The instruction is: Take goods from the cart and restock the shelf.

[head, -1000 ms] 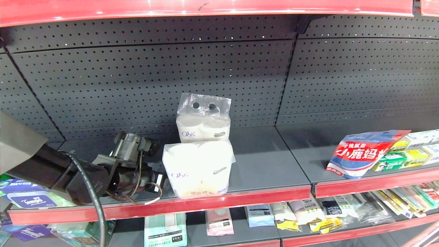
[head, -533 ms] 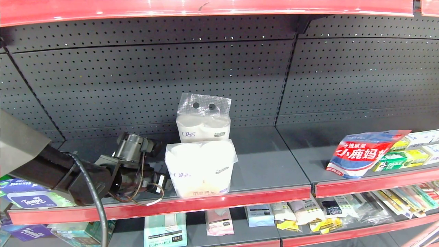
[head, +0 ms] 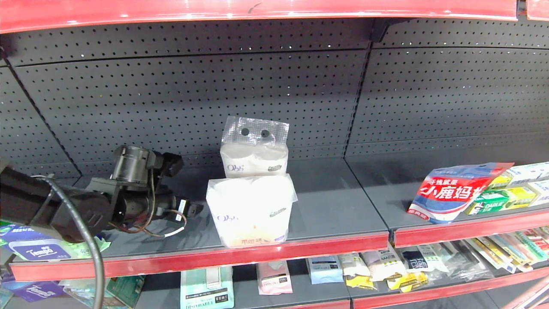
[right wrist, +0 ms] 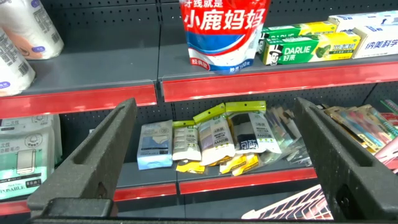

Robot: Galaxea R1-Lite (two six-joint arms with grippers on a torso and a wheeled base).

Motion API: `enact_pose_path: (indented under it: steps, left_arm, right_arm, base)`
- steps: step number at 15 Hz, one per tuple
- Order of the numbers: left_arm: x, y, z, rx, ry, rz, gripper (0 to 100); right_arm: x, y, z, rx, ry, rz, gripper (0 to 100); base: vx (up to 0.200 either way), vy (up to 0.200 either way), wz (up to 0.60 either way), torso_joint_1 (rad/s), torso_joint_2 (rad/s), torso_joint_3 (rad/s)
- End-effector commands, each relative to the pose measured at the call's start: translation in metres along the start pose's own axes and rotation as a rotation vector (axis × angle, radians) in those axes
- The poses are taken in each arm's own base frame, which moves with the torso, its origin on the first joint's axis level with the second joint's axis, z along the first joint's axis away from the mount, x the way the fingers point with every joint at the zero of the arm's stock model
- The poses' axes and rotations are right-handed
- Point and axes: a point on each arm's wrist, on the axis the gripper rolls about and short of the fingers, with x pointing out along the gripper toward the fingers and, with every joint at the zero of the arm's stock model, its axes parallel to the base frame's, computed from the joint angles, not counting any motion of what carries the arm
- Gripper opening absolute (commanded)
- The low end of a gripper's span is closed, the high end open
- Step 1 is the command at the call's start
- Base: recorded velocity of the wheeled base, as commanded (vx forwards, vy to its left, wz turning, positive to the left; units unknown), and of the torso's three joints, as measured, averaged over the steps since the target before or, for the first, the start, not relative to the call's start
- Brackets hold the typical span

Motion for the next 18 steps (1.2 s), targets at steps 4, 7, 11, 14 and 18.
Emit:
enact_pose_path:
  steps: [4, 7, 11, 14, 18]
  left_arm:
    - [-0.076, 0.011, 0.012, -0.017, -0.099, 0.016, 100]
    - [-0.102, 0.012, 0.006, -0.02, -0.105, 0.015, 100]
    - [-0.161, 0.015, -0.008, -0.016, -0.245, -0.012, 100]
    - [-0.22, 0.018, -0.069, 0.005, -0.358, 0.05, 100]
    - [-0.261, 0.011, -0.124, -0.141, -0.514, 0.13, 100]
  right_arm:
    - [0.0, 0.0, 0.0, -0.001, 0.001, -0.001, 100]
    - [0.0, 0.0, 0.0, -0.001, 0.001, -0.001, 100]
    - [0.0, 0.0, 0.0, -0.001, 0.001, -0.001, 100]
    - [0.0, 0.0, 0.0, -0.001, 0.001, -0.001, 100]
    - [0.0, 0.0, 0.0, -0.001, 0.001, -0.001, 100]
  base:
    - [0.0, 0.0, 0.0, 0.0, 0.0, 0.0]
    - [0.0, 0.0, 0.0, 0.0, 0.0, 0.0]
    - [0.0, 0.0, 0.0, 0.0, 0.0, 0.0]
    - [0.0, 0.0, 0.0, 0.0, 0.0, 0.0]
    - [0.0, 0.0, 0.0, 0.0, 0.0, 0.0]
